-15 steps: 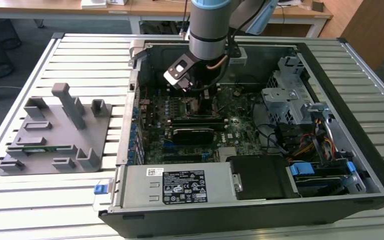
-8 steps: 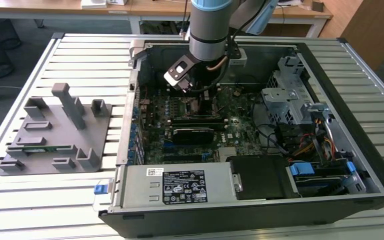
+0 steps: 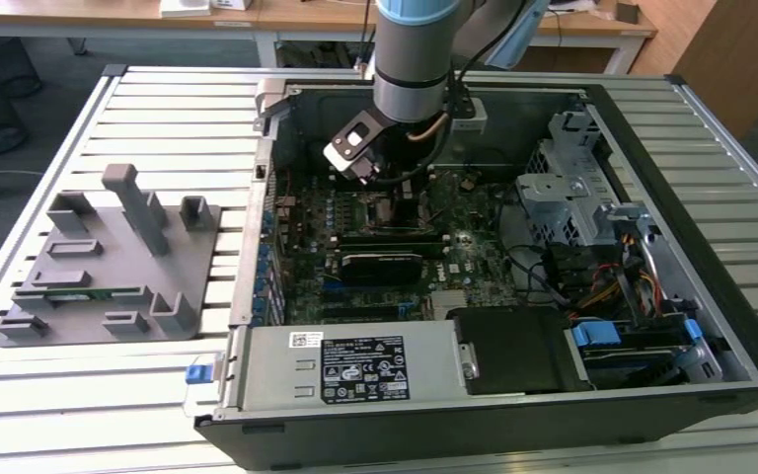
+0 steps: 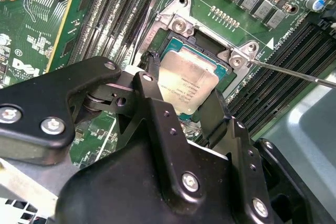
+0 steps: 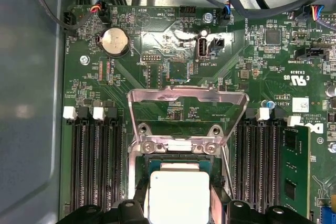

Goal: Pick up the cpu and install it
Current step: 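Place the cpu into insertion slot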

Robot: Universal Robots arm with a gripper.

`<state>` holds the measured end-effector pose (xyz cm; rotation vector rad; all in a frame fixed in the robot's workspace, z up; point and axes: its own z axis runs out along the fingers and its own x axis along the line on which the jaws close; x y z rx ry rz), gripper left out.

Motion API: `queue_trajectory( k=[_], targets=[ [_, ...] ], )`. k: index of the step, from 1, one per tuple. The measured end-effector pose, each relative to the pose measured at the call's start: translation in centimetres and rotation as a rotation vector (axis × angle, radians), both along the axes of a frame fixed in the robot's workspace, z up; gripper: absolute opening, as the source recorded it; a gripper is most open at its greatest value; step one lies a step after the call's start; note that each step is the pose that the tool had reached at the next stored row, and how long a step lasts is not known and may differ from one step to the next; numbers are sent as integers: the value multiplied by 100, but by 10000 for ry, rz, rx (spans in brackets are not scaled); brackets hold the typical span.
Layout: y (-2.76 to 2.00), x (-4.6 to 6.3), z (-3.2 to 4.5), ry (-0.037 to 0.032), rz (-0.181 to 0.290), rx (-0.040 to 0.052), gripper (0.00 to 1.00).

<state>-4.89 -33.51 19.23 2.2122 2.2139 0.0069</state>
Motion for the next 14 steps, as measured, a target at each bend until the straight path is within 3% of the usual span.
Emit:
queue_trajectory(
  k=[14],
  targets=[
    [3, 1, -26, -6, -45, 7, 55]
  ],
)
